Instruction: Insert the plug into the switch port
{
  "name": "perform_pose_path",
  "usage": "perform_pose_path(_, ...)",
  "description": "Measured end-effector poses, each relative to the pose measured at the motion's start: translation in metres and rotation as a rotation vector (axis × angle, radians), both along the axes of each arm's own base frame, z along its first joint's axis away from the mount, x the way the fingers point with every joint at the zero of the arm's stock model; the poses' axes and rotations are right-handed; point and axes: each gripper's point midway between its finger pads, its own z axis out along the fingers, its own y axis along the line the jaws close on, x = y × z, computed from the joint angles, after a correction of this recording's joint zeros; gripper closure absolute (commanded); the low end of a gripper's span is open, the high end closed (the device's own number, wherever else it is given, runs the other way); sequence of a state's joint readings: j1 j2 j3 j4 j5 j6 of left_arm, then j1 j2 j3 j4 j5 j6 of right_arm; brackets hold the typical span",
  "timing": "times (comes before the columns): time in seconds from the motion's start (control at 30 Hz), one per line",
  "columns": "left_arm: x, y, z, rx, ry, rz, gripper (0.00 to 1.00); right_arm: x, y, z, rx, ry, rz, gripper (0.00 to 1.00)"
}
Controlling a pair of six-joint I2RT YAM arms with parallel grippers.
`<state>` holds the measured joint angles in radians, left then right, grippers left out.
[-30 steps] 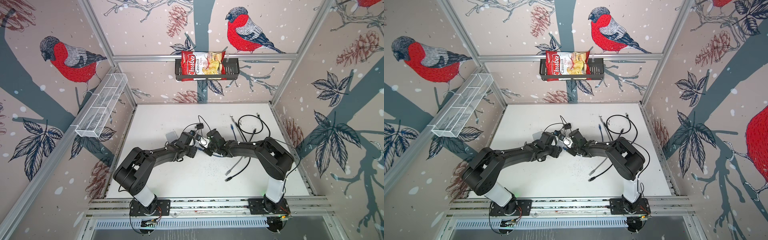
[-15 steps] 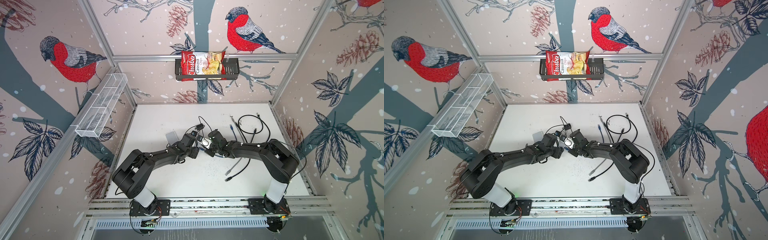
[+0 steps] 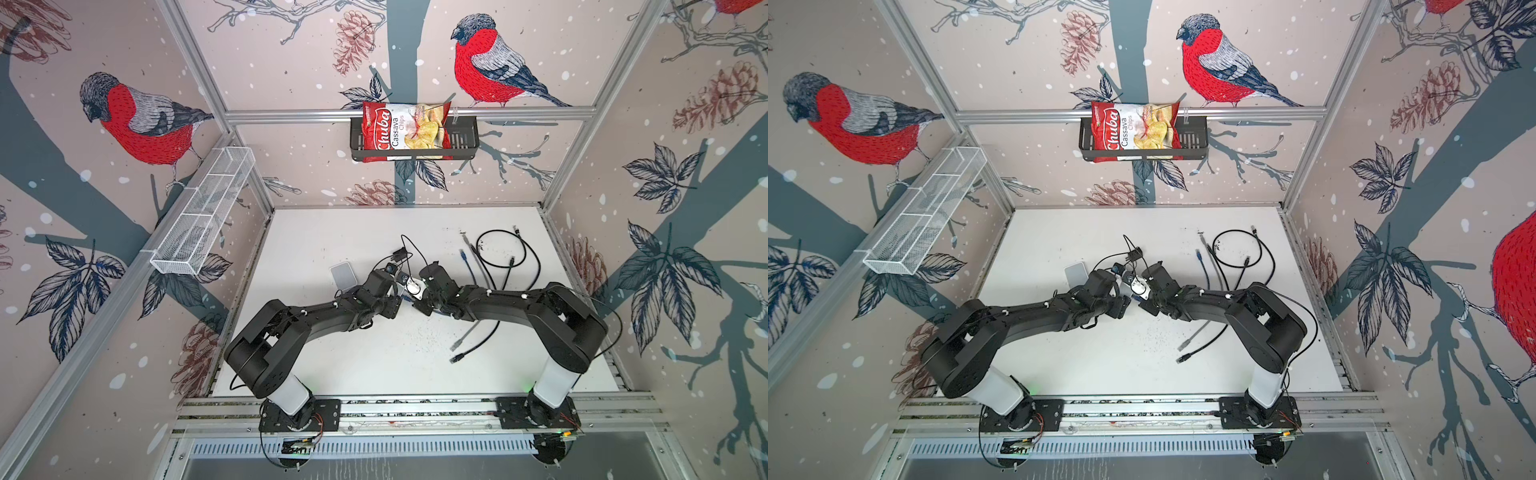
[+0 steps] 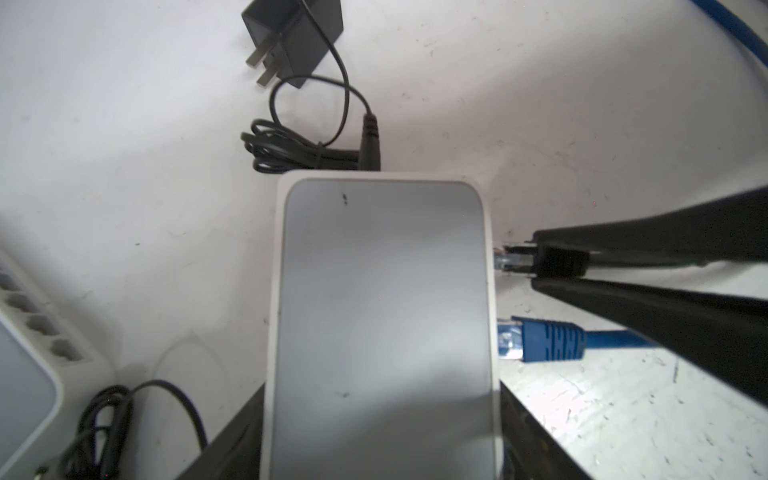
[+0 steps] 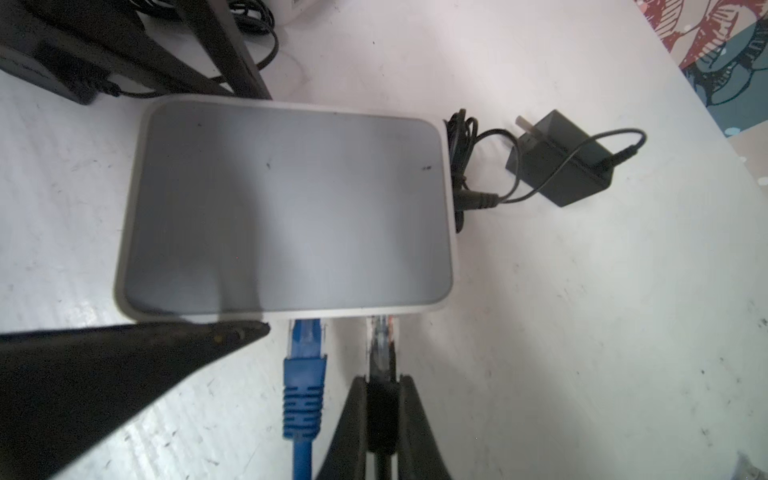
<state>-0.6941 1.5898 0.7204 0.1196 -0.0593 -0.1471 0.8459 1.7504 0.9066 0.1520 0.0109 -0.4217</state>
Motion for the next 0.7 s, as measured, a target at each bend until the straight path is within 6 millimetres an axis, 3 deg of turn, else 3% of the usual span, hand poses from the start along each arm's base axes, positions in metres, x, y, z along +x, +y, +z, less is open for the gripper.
perform_pose_path(0.33, -0.001, -0.006, 0.008, -0.052, -0.037, -0.048, 0.43, 0.006, 0.000, 0.014, 0.067, -0.001, 0.009, 0.98)
perform_pose_path(0.7, -0.005, -0.006, 0.008, -0.053, -0.028, -0.065, 0.44, 0.000, -0.001, 0.013, 0.072, -0.009, 0.019, 0.97)
